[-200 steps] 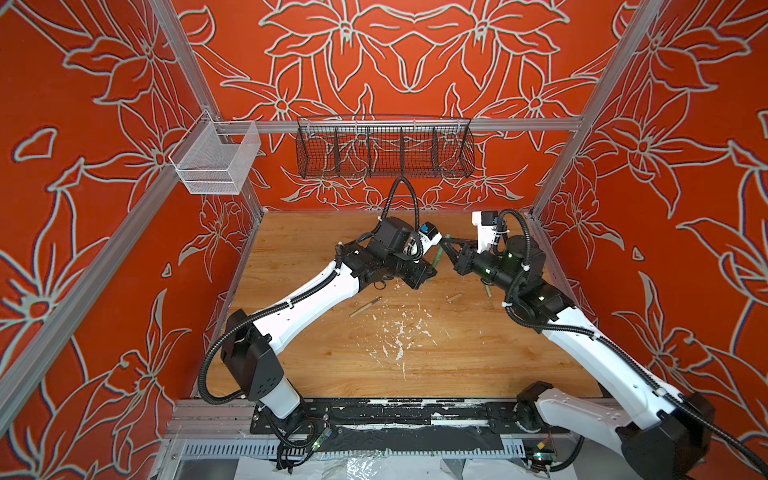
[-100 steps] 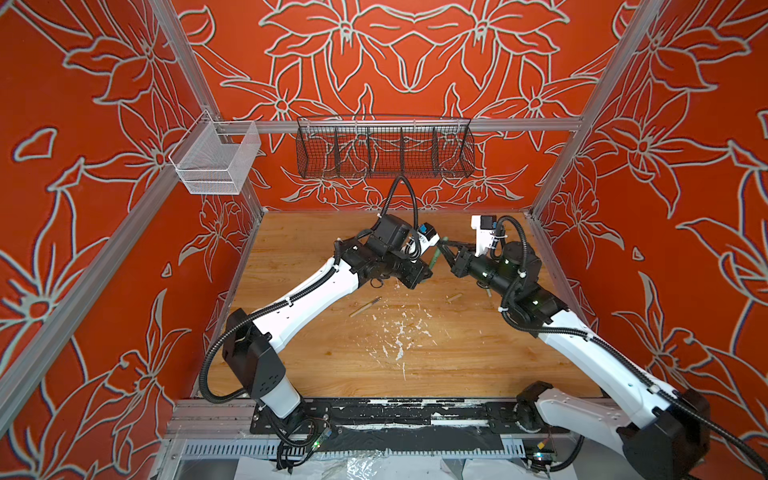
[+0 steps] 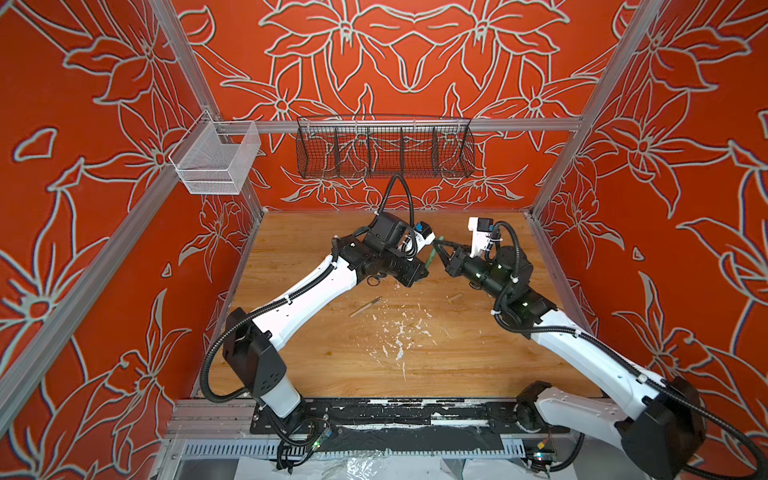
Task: Insert the pens into the pen caps
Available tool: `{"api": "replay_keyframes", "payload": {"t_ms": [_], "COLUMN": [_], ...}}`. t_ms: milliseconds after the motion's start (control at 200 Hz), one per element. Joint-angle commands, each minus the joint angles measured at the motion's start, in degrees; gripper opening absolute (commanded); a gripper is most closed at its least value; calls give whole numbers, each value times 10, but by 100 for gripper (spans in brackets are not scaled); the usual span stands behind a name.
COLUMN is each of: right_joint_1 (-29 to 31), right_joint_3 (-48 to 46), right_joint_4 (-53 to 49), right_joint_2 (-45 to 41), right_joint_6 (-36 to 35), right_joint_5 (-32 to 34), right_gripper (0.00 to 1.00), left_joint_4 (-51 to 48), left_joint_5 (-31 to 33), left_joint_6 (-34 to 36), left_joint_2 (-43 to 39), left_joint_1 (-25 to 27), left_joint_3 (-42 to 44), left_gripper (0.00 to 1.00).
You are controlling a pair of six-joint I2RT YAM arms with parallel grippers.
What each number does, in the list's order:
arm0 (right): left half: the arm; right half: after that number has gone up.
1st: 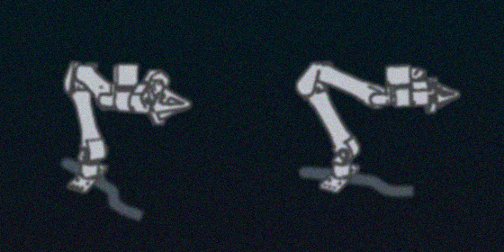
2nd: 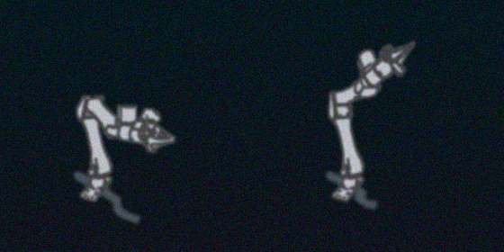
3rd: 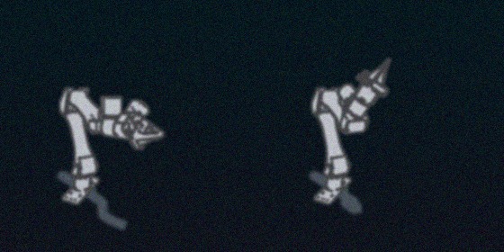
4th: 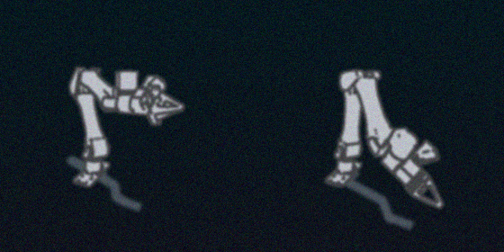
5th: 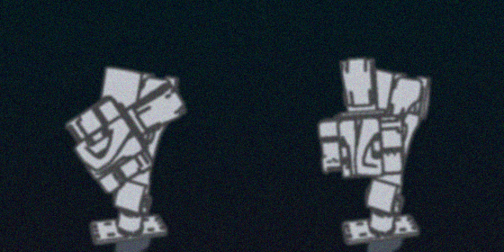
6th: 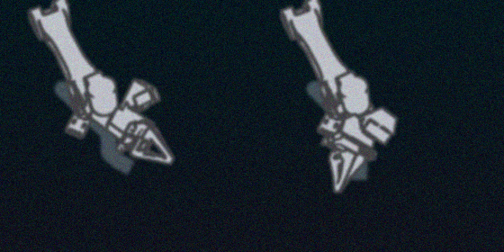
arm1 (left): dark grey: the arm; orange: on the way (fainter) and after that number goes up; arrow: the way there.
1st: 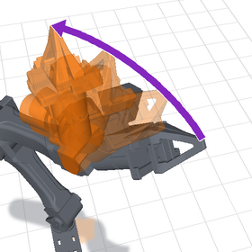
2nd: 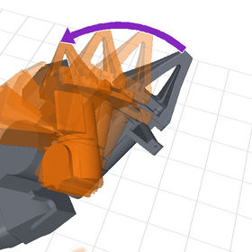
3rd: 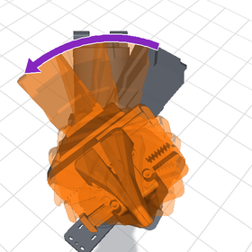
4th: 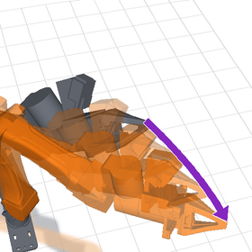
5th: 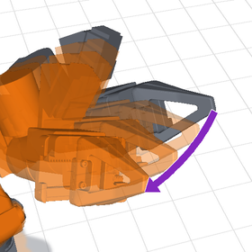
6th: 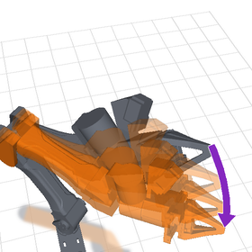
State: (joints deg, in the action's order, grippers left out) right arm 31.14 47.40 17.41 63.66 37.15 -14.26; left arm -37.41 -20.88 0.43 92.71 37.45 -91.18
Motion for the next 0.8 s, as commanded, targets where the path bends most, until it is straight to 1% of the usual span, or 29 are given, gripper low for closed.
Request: {"api": "replay_keyframes", "payload": {"t_ms": [0, 145, 285, 375, 455, 555, 696, 796], "right_joint_1": [47, 51, 52, 52, 52, 51, 50, 50], "right_joint_3": [-43, -47, -61, -58, -36, 27, 81, 92], "right_joint_4": [-176, -179, -144, -151, -197, -331, -417, -429], "right_joint_2": [22, 21, 26, 28, 27, 25, 38, 52], "right_joint_6": [12, 15, 38, 38, 11, -58, -99, -100], "right_joint_5": [-108, -113, -145, -160, -170, -168, -192, -212], "right_gripper": [0, 0, 0, 0, 0, 0, 0, 0], "left_joint_4": [240, 240, 254, 254, 250, 245, 242, 245], "left_joint_5": [25, 26, 1, -3, -20, -40, -23, -16], "left_joint_6": [-24, -21, -31, -24, -9, 6, 23, 28], "left_joint_2": [-20, -24, -29, -33, -38, -46, -57, -63], "left_joint_1": [-28, -32, -43, -43, -43, -43, -43, -43], "left_joint_3": [-78, -79, -75, -75, -72, -61, -41, -34], "left_gripper": [0, 0, 0, 0, 0, 0, 0, 0]}}
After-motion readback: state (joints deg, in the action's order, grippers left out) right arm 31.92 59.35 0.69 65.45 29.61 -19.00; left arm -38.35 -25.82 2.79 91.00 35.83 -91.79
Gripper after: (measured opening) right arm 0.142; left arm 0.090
